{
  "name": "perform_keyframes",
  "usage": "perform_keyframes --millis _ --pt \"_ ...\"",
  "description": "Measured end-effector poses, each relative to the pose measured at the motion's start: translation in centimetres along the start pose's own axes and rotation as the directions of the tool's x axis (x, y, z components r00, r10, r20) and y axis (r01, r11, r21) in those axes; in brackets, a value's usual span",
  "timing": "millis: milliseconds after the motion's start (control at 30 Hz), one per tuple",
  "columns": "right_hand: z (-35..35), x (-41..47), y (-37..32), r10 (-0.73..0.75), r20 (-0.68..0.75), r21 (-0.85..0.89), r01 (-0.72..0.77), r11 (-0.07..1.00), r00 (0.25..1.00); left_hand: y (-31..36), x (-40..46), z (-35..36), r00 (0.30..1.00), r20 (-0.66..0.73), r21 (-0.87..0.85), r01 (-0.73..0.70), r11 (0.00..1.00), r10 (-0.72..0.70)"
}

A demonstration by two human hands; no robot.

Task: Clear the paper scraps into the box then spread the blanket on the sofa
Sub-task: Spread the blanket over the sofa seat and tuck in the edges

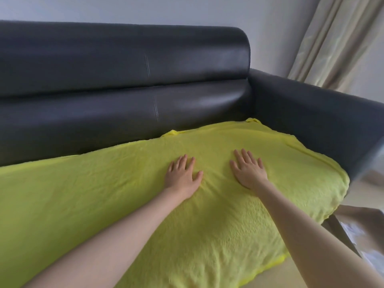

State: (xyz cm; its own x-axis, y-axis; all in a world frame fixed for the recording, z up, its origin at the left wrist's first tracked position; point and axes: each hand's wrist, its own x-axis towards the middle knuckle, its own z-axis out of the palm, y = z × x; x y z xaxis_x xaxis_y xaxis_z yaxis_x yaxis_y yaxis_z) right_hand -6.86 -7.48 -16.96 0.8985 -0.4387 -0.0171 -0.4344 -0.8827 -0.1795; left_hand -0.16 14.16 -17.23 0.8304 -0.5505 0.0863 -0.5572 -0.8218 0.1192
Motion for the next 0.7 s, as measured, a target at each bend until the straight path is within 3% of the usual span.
perform_keyframes --millis 200,467,600,700 --pt "-1.0 0.5 -0.5 0.032 0.046 -0.009 -0.032 0.999 0.998 0.1 3.5 -1.6 0.986 -0.161 0.0 0.037 0.999 -0.036" --pt "-4.3 1.9 -1.5 0.049 0.125 -0.089 -0.038 0.995 0.991 -0.9 11.4 -2.5 0.974 -0.168 -0.126 0.134 0.983 -0.154" --pt "-5.3 3.7 -3.2 0.044 0.036 -0.222 -0.035 0.974 0.998 -2.1 15.0 -2.9 0.961 -0.177 -0.137 0.19 0.972 -0.213" --pt "-5.0 5.9 -5.3 -0.073 -0.071 -0.232 0.054 0.971 0.995 -3.4 17.2 -2.6 0.954 -0.185 -0.115 0.217 0.969 -0.236"
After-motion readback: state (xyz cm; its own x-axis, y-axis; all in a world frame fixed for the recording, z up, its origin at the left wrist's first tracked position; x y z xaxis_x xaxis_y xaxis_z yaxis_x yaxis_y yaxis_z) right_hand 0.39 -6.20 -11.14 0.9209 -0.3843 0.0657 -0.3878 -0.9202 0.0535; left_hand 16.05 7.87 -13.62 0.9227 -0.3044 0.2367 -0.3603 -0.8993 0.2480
